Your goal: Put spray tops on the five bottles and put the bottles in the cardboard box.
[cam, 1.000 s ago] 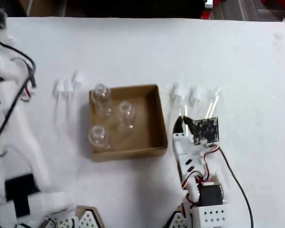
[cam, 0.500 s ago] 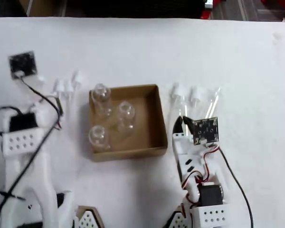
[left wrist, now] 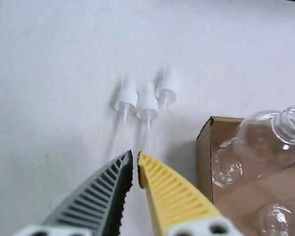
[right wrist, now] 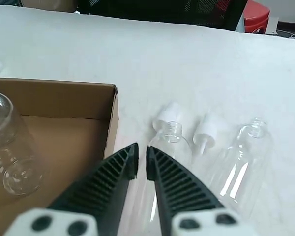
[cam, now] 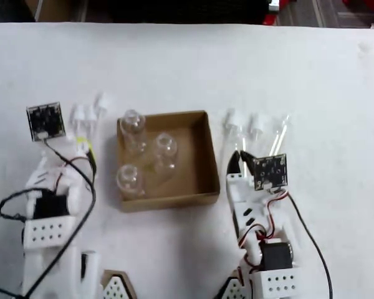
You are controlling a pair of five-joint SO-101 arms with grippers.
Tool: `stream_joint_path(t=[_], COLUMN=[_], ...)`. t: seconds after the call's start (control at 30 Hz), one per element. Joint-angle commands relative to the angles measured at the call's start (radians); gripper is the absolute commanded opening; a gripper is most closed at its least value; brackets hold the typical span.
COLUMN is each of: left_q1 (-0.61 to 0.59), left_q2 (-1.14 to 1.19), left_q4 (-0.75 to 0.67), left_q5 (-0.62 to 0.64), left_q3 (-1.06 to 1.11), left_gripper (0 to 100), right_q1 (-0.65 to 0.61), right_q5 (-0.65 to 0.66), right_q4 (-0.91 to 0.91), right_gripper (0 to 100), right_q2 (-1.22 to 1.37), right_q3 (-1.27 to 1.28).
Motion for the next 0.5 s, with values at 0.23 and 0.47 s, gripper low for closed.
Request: stream_joint_path(t=[0.23,0.47], left_q1=[0.028,0.091], left_q2=[-0.257,-0.475], left_q4=[-0.034,-0.026], left_q5=[-0.037,-0.081], left_q3=[0.104,0.218], left_gripper=[3,3], right_q1=[0.001,0.044], right_q5=[-0.009,-0.014], right_q4=[-0.03,-0.042], right_gripper=[1.6,1.6], right_q2=[-0.005,-0.005], right_q3=[0.008,0.008])
